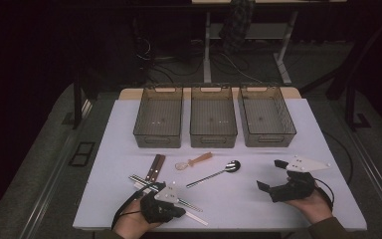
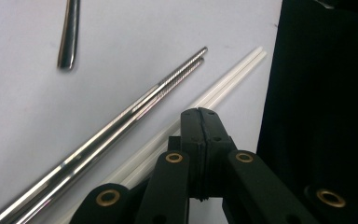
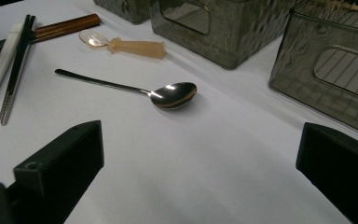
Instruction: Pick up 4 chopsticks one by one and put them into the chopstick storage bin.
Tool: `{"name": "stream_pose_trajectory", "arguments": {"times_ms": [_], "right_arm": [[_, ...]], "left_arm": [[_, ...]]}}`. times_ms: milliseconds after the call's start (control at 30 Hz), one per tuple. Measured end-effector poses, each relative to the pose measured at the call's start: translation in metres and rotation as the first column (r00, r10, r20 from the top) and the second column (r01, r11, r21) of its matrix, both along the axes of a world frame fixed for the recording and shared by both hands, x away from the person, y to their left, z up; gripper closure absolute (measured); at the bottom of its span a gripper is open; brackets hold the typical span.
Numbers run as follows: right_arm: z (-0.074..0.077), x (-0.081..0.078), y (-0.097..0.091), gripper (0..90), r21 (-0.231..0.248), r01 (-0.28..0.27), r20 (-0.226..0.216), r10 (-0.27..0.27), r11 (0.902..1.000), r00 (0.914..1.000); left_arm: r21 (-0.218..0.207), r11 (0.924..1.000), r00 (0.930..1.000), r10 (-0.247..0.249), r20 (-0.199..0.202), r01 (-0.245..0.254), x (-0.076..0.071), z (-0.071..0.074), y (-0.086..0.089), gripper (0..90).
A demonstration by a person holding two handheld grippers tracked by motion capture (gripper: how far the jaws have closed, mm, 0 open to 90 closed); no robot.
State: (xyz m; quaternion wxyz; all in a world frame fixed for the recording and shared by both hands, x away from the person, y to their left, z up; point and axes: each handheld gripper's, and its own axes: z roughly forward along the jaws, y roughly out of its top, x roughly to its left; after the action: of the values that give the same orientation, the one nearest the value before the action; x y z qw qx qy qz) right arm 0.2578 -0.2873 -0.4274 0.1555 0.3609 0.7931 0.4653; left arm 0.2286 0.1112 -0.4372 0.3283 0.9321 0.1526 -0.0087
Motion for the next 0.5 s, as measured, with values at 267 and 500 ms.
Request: {"name": "stream_pose_trajectory", "arguments": {"times_ms": [267, 500], "right_arm": [[0.000, 0.000, -0.001, 0.4, 0.003, 0.004, 0.002, -0.004, 1.0000, 1.0000], [0.001, 0.000, -0.001, 0.4, 0.004, 0.004, 0.003, -0.004, 1.0000, 1.0000]], "left_arm": [[-0.001, 0.9999, 0.9999, -0.013, 0.010, 0.013, 0.003, 0.000, -0.012, 89.0], [0.006, 0.9994, 0.9990, -0.035, 0.028, 0.035, 0.006, 0.000, -0.025, 89.0]]}}
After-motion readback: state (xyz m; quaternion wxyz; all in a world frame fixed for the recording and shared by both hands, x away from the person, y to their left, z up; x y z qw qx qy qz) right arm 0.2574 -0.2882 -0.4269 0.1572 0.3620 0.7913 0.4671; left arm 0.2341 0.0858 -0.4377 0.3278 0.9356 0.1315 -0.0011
